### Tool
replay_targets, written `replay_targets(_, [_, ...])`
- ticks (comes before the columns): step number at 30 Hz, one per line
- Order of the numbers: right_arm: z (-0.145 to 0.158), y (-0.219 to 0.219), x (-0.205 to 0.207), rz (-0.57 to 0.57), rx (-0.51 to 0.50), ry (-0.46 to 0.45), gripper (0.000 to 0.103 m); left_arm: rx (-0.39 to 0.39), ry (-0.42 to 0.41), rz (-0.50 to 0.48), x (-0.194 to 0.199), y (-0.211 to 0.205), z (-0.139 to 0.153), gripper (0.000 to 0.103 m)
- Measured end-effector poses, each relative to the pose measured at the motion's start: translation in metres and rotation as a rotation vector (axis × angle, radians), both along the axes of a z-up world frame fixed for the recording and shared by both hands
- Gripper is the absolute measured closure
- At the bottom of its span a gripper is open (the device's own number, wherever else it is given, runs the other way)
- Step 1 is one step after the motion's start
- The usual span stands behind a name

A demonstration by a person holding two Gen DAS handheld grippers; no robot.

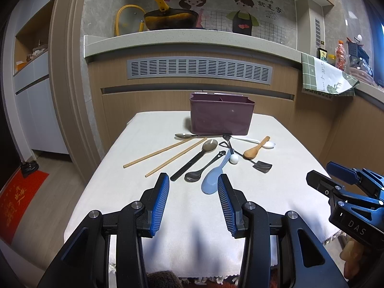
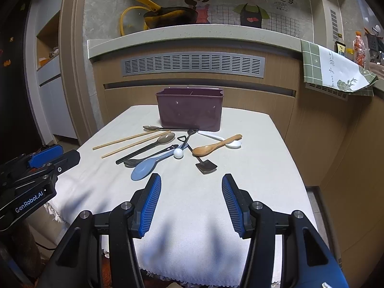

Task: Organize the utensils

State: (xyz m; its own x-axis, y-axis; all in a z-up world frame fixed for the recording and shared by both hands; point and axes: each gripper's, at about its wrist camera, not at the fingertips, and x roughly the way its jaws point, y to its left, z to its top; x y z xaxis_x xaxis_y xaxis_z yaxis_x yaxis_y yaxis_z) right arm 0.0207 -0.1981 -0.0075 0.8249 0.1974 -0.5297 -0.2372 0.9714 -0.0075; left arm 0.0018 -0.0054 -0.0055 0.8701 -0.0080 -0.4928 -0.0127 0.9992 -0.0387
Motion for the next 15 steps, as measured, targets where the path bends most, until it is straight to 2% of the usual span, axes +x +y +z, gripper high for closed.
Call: replay_targets(15, [-0.0016,-0.0002,0.0003,0.006,0.004,0.012,0.053,0.0,0.005,-0.002,0.0002,-0.0021,-0.0024,0.06])
